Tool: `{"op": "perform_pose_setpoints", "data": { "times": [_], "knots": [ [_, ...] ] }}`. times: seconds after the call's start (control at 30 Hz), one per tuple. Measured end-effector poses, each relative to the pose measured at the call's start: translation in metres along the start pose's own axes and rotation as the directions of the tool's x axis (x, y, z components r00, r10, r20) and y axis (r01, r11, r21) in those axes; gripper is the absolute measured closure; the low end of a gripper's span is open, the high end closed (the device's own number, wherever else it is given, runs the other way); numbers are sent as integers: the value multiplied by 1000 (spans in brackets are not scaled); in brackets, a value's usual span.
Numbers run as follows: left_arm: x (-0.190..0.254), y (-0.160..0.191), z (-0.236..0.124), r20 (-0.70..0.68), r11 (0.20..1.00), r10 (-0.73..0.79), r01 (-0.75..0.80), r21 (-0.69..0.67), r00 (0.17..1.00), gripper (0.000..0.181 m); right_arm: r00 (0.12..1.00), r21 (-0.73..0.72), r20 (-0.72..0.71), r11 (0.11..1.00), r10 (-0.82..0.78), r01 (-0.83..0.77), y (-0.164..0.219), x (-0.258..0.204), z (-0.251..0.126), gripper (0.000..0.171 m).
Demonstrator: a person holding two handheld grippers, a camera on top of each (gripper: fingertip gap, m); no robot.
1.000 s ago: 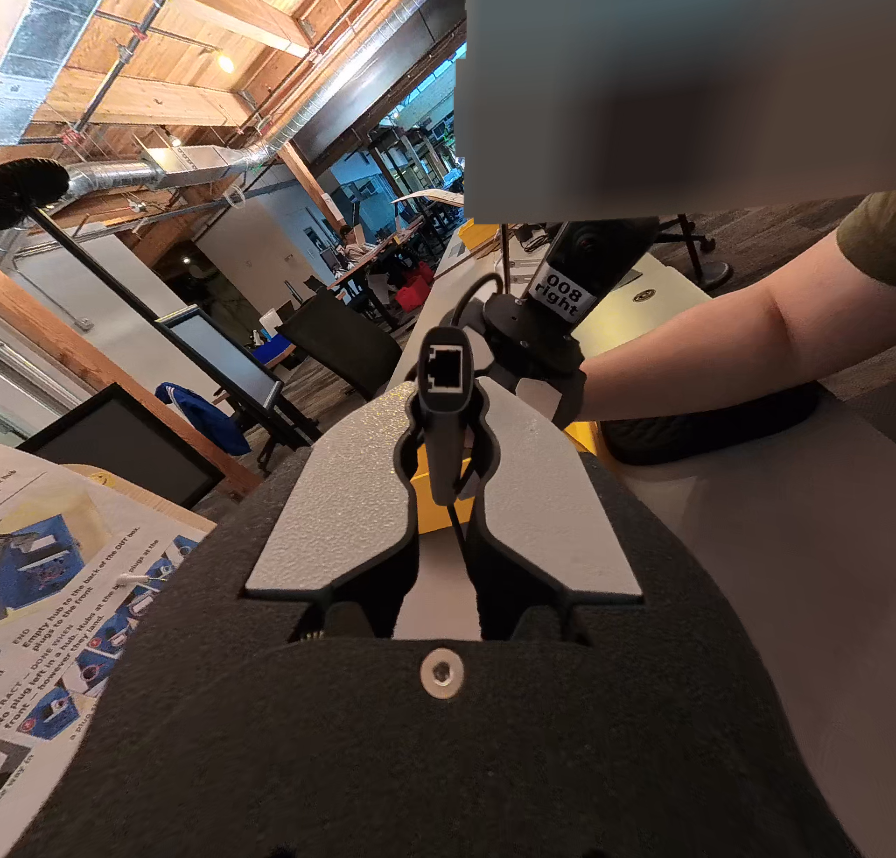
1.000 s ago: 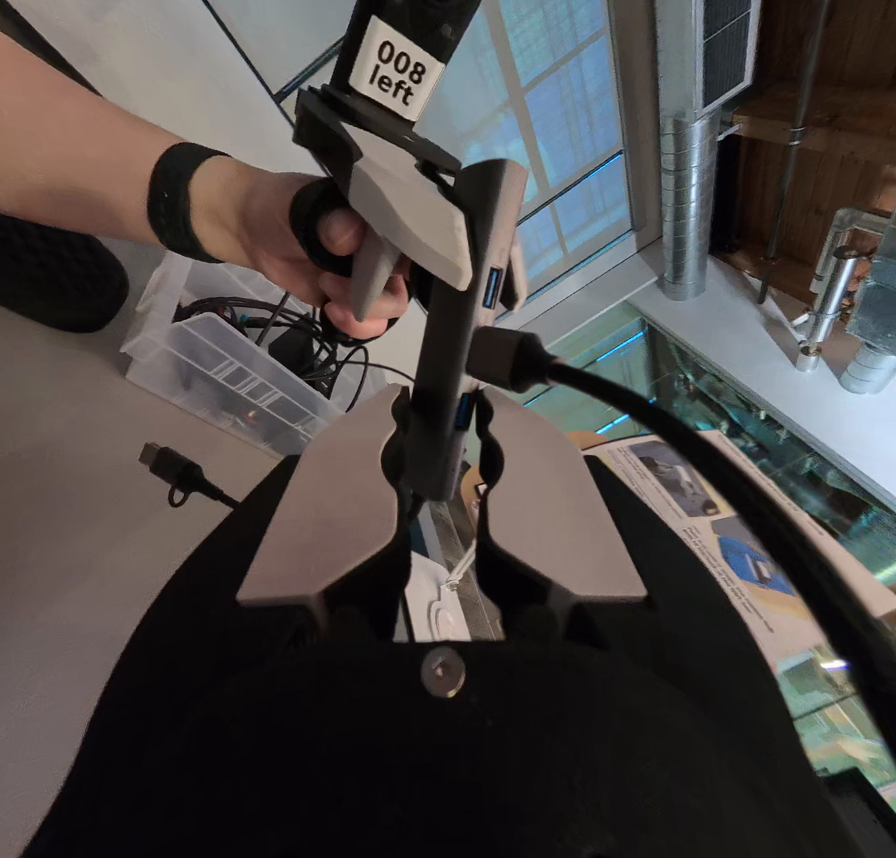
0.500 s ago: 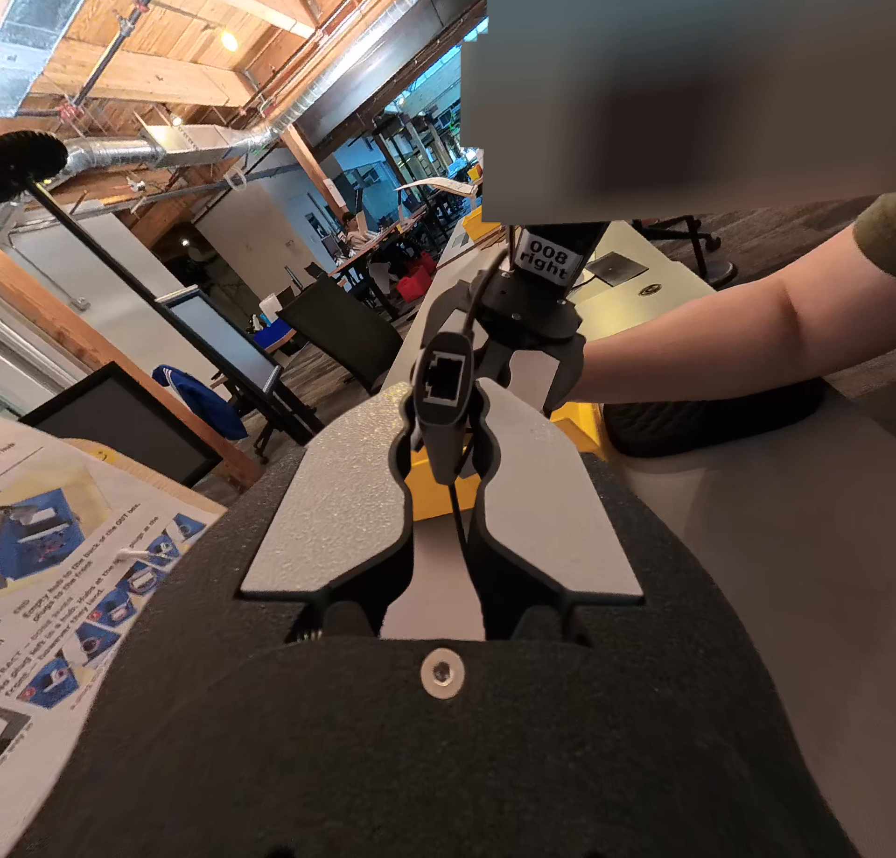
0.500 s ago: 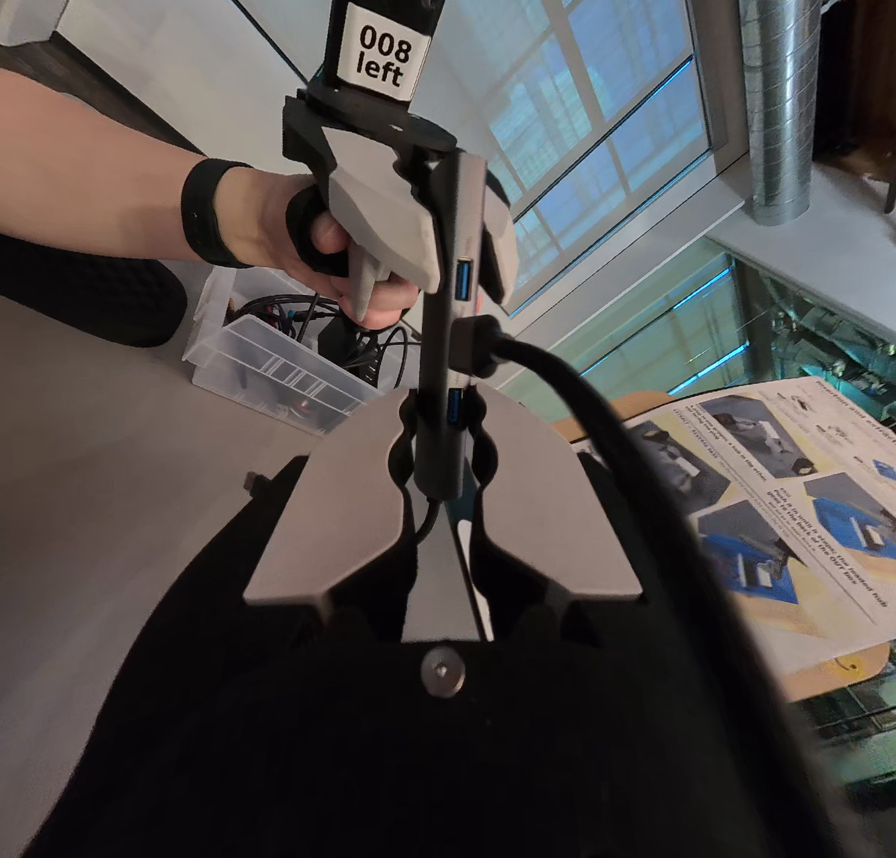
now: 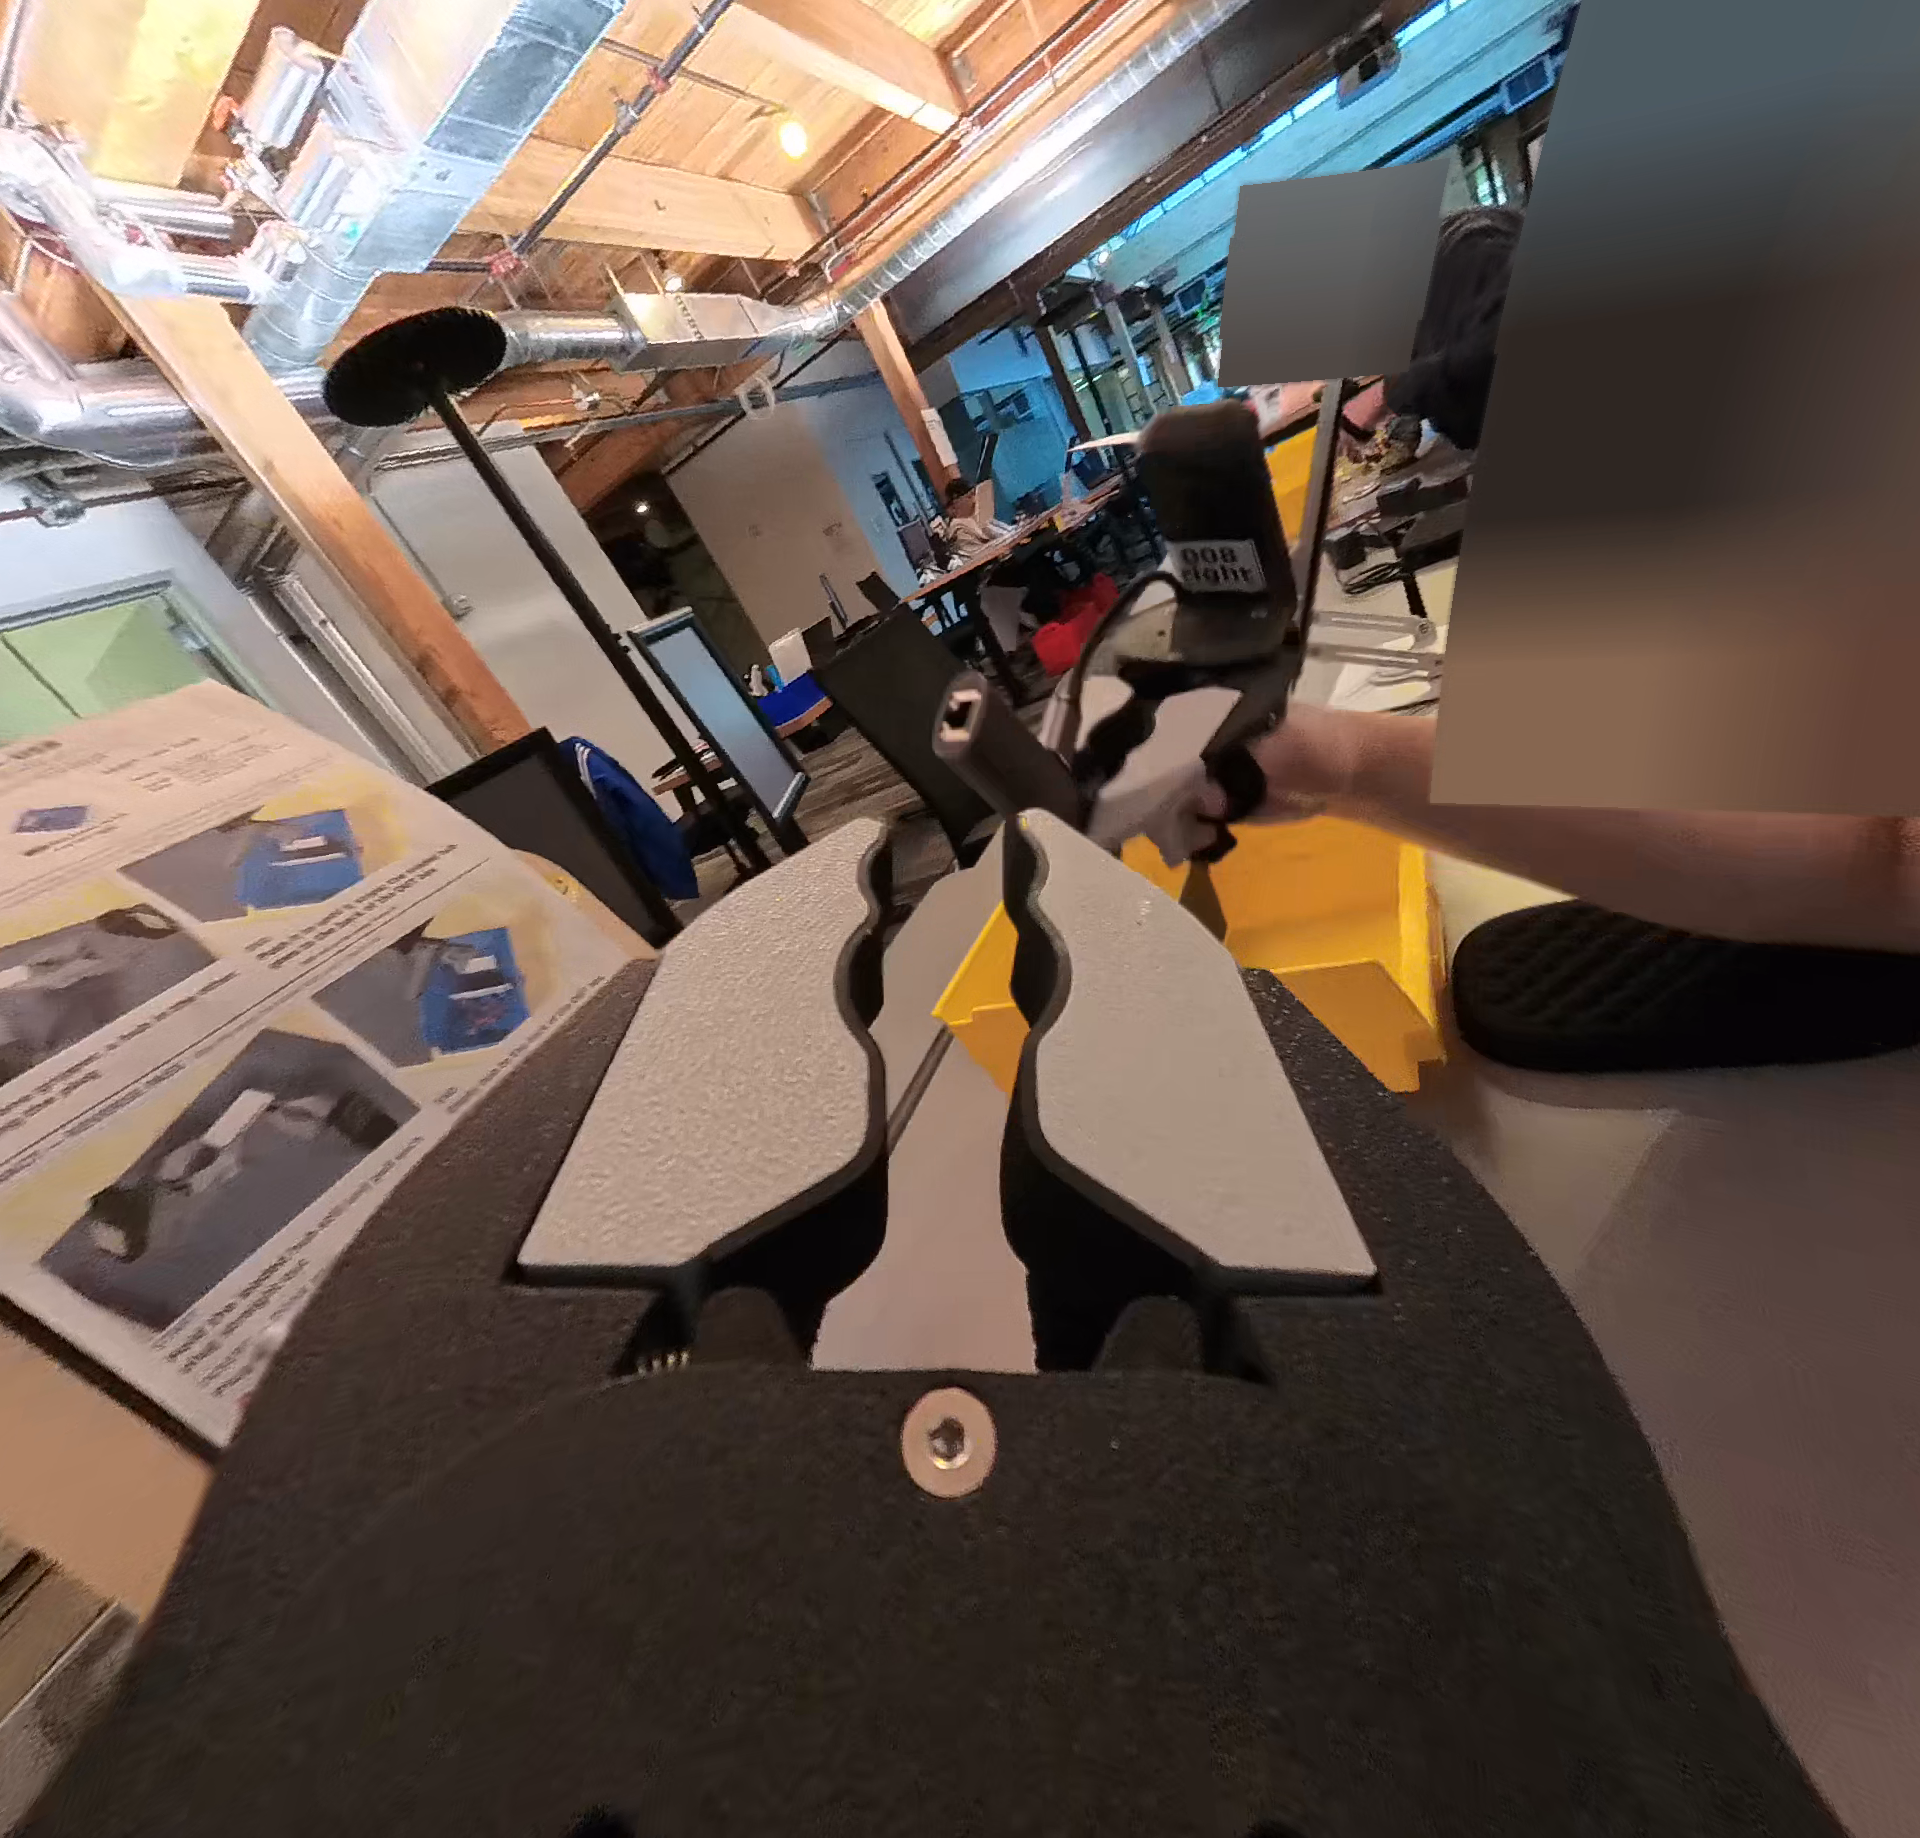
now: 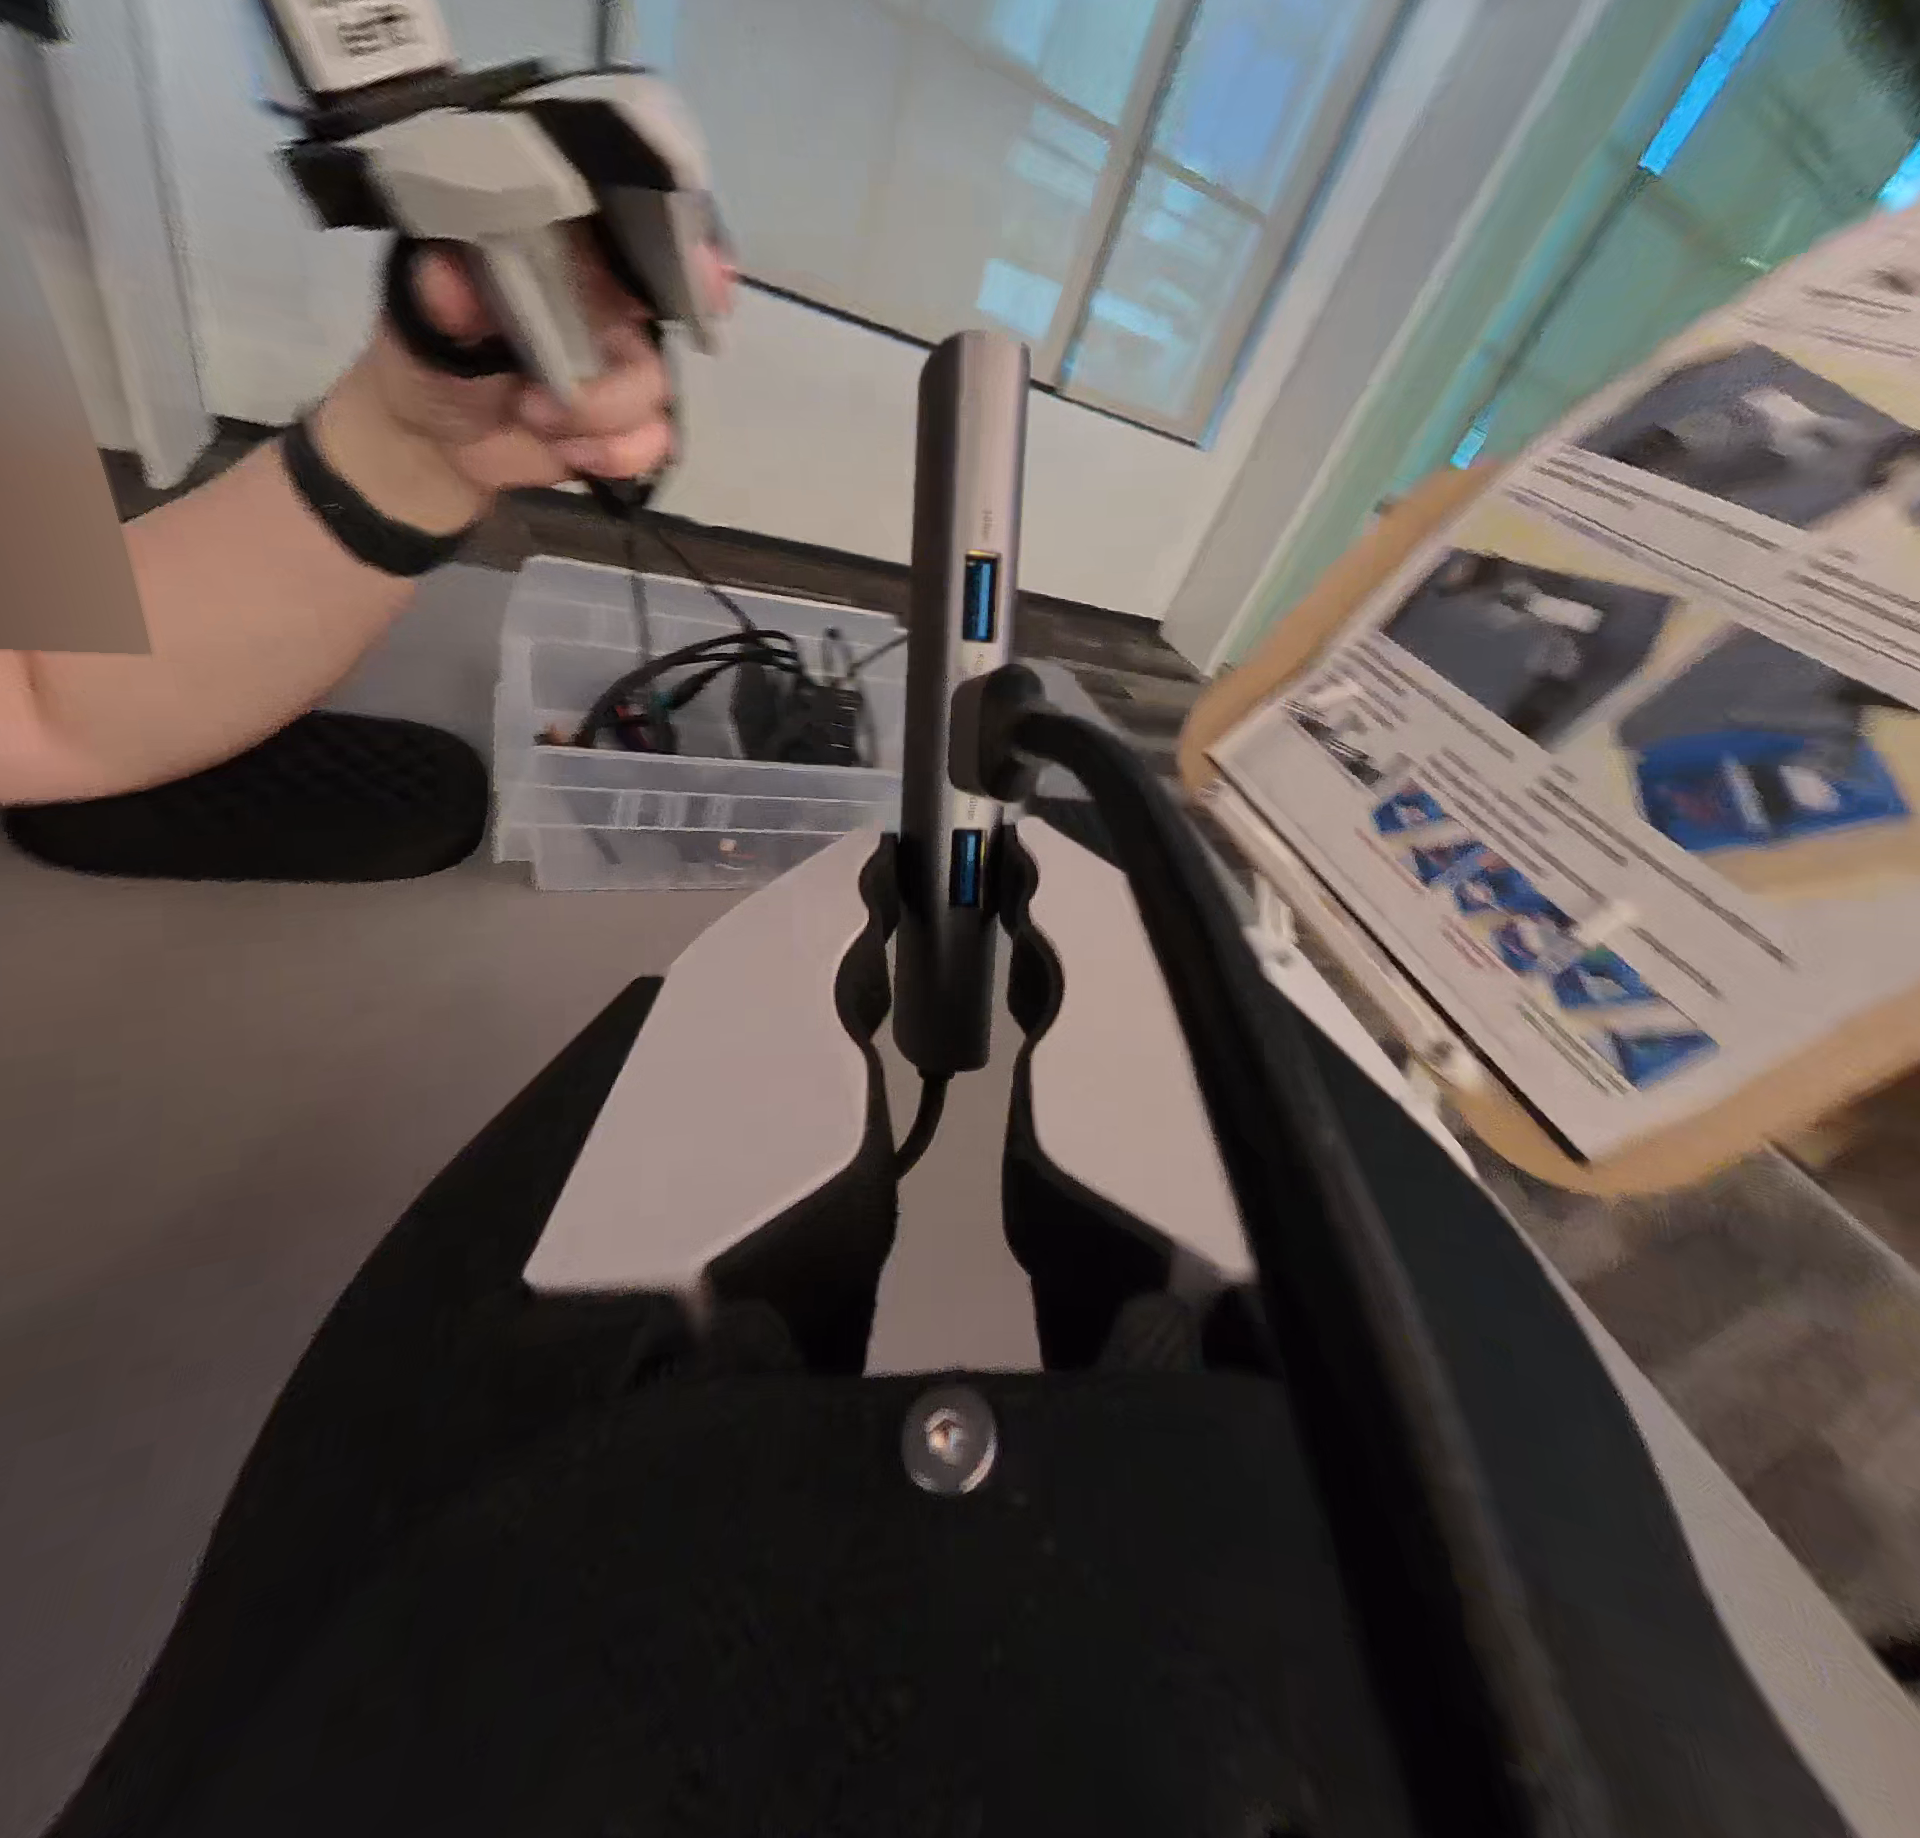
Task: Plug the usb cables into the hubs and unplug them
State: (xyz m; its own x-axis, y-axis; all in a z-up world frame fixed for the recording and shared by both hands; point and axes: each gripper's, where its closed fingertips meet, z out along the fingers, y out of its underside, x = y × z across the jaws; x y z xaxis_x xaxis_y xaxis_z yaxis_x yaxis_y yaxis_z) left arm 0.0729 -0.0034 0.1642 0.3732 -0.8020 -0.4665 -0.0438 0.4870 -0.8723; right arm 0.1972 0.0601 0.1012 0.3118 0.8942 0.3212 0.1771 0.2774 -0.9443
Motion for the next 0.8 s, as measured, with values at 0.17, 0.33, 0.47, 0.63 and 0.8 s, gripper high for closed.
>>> {"op": "perform_pose_setpoints", "data": {
  "times": [0.17, 0.33, 0.47, 0.63, 0.8],
  "knots": [
    [-4, -6, -7, 6, 1000, -8, 8, 7, 1000, 163, 982, -116, -155, 985, 111, -129, 8, 88, -48, 149],
    [1, -2, -3, -7, 999, 27, -27, -29, 1000, 164, 933, -240, -356, 959, 58, -151, 19, 175, -105, 153],
    [8, 7, 4, -39, 996, 47, -50, -73, 998, 164, 916, -371, -399, 904, 48, -210, 59, 203, -143, 153],
    [16, 20, 13, -82, 990, 49, -59, -128, 995, 163, 951, -622, -178, 720, 252, -307, 147, 153, -138, 153],
    [22, 31, 20, -103, 983, 57, -74, -168, 993, 163, 862, -884, -75, 367, 501, -289, 230, 96, -135, 153]
  ]
}}
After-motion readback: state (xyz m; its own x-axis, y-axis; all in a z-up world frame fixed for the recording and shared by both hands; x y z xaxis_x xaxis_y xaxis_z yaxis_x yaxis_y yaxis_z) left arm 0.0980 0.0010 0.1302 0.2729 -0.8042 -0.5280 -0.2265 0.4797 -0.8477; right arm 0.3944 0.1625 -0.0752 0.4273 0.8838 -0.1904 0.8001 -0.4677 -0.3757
